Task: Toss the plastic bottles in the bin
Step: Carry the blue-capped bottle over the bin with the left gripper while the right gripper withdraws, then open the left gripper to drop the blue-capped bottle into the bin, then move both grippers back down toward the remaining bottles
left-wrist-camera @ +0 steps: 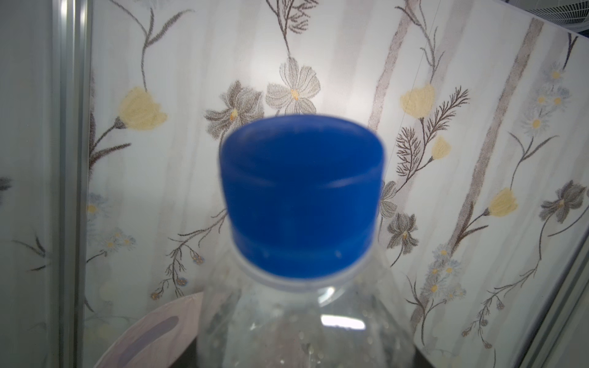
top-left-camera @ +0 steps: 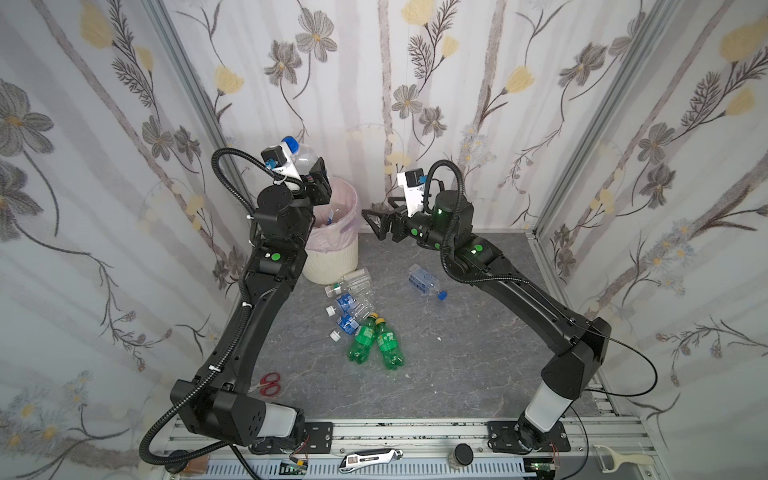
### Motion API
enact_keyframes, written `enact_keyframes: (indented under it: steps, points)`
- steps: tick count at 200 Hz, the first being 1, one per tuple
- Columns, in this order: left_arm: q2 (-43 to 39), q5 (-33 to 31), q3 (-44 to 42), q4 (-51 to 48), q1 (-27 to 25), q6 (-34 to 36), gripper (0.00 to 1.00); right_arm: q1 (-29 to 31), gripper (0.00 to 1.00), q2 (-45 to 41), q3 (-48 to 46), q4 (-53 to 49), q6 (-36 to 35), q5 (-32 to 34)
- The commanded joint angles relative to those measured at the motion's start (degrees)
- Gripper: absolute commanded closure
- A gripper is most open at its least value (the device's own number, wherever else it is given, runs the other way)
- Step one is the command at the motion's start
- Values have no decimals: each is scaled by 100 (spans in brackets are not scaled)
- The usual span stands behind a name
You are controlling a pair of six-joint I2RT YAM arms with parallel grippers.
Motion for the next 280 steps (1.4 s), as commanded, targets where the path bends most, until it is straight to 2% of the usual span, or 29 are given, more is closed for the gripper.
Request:
enact_keyframes:
  steps: [1,26,52,70,90,199,280]
  points:
    - [9,-238,357,111,11,301,41,33,0,107,174,105,0,-139]
    - [233,-278,599,119,53,359,40,28,0,183,175,81,-8,-142]
    - [1044,2,638,44,330,83,37,38,0,285,132,36,44,-233]
    - [1790,275,1146,-694,479,-275,26,37,0,294,64,20,71,-282]
    - [1719,516,1060,-709,444,-443,0,37,0,179,-118,25,32,-226]
    - [1017,889,720,-698,382,-867,0,28,0,-168,-739,178,135,-105]
    - [269,1139,-1,-542,-196,-1223,0,-185,0,-960,-2047,173,106,482]
